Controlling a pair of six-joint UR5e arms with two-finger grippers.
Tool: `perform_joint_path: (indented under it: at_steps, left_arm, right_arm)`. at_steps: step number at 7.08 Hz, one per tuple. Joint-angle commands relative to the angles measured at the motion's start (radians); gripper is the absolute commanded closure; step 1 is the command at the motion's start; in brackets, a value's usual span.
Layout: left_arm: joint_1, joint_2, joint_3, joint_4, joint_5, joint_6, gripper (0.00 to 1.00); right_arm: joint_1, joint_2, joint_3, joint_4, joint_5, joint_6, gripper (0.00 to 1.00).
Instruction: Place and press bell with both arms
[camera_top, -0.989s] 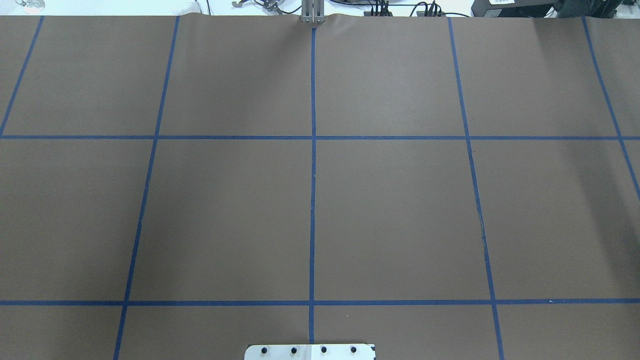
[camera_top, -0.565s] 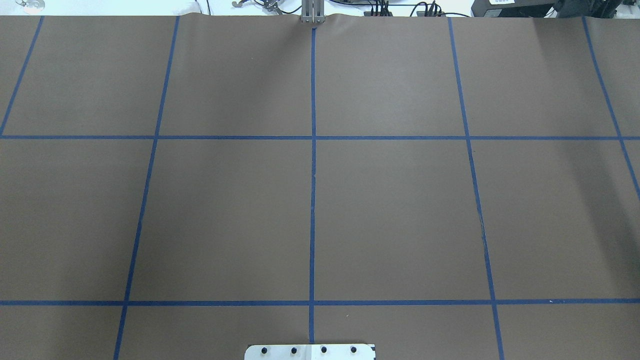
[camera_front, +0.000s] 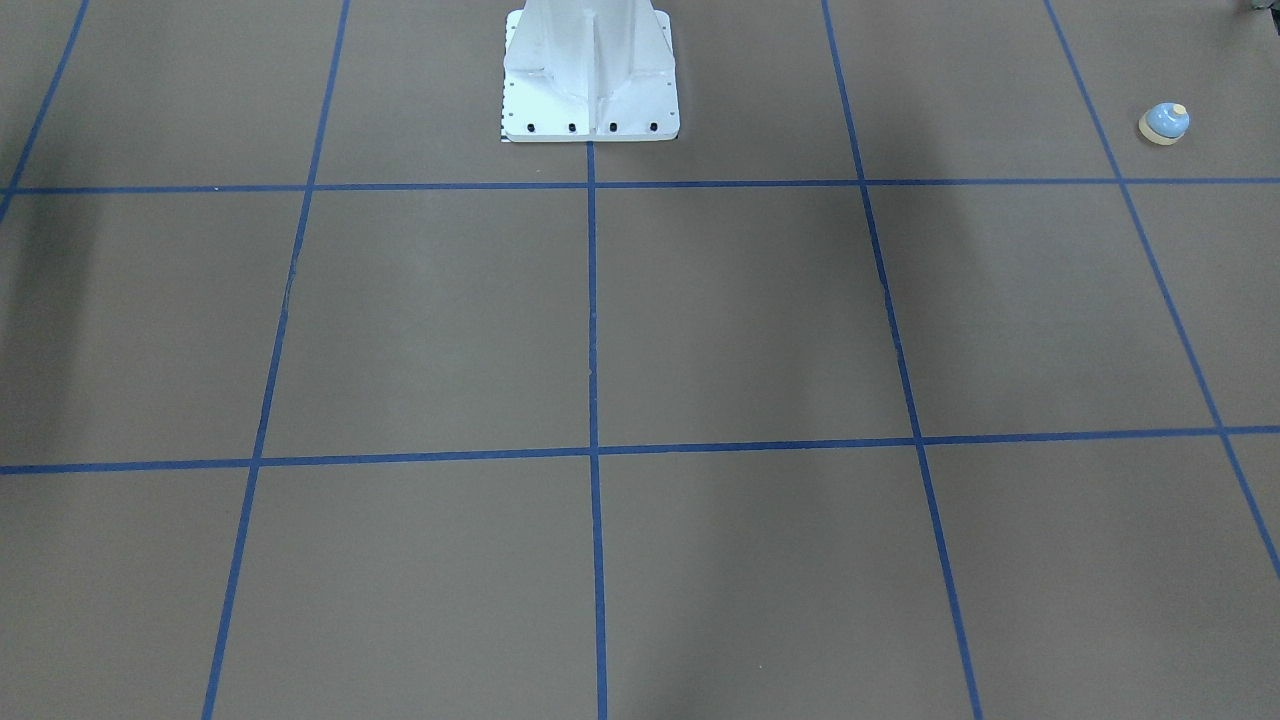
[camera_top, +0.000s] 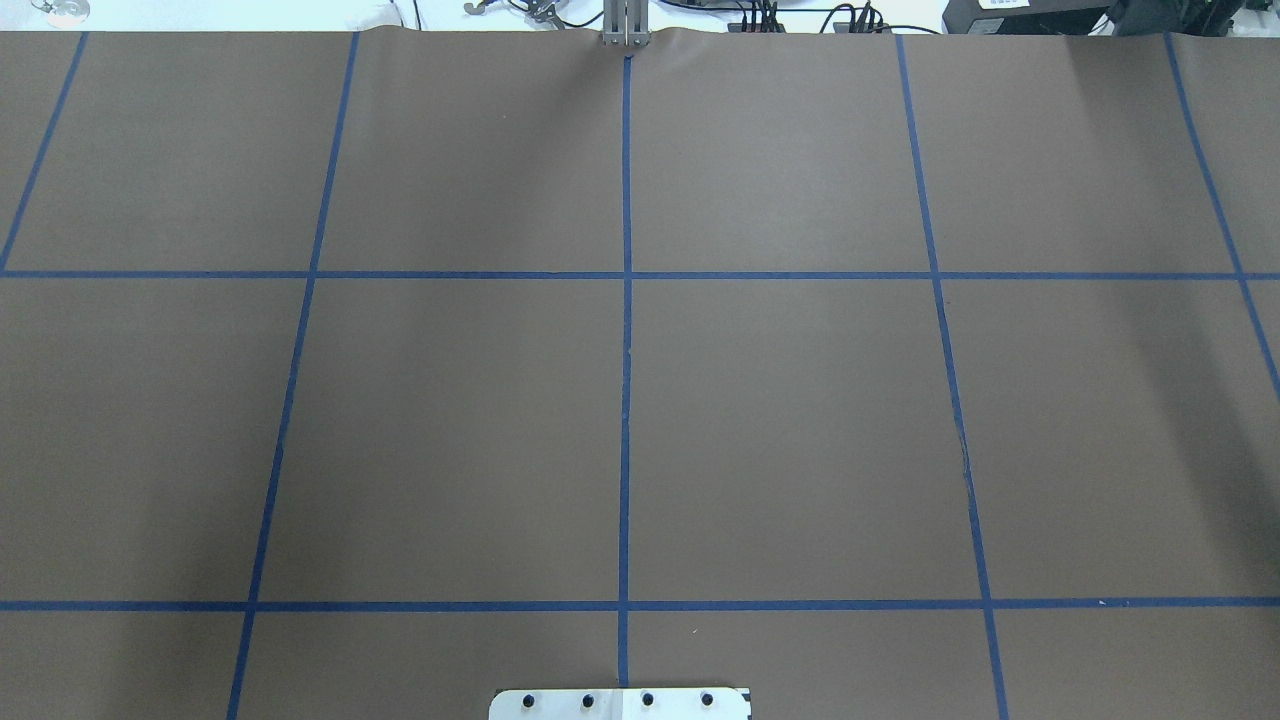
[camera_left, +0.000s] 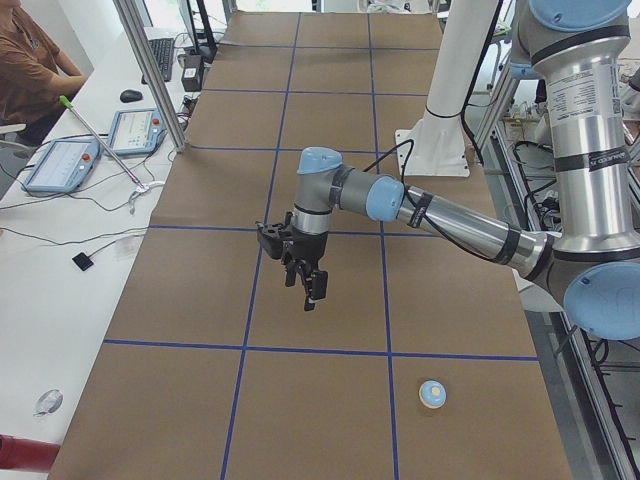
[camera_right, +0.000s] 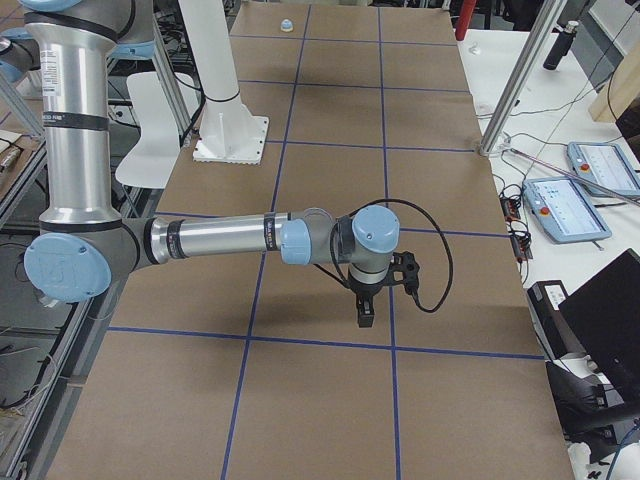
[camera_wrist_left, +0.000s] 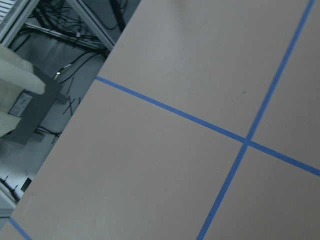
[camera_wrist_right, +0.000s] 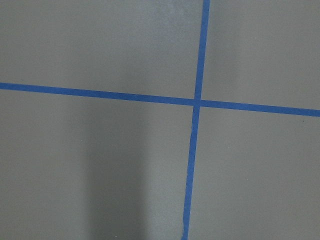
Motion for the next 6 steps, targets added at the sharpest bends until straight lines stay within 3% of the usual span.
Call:
perform_joint_path:
  at_steps: [1, 3, 6]
  left_arm:
    - [0.285, 0.100, -0.026, 0.008, 0.161, -0.442, 0.00]
    - [0.457, 0.221, -0.024, 0.014, 0.224, -0.764, 0.00]
    - [0.633, 0.235, -0.001, 0.241, 0.210, -1.203, 0.00]
  right_arm:
    - [0.000, -0.005, 0.000, 0.000, 0.004, 0.060, 0.00]
    - [0.000, -0.045, 0.000, 0.019, 0.004, 0.045, 0.00]
    - [0.000, -0.052, -0.008, 0.051, -0.001, 0.048, 0.00]
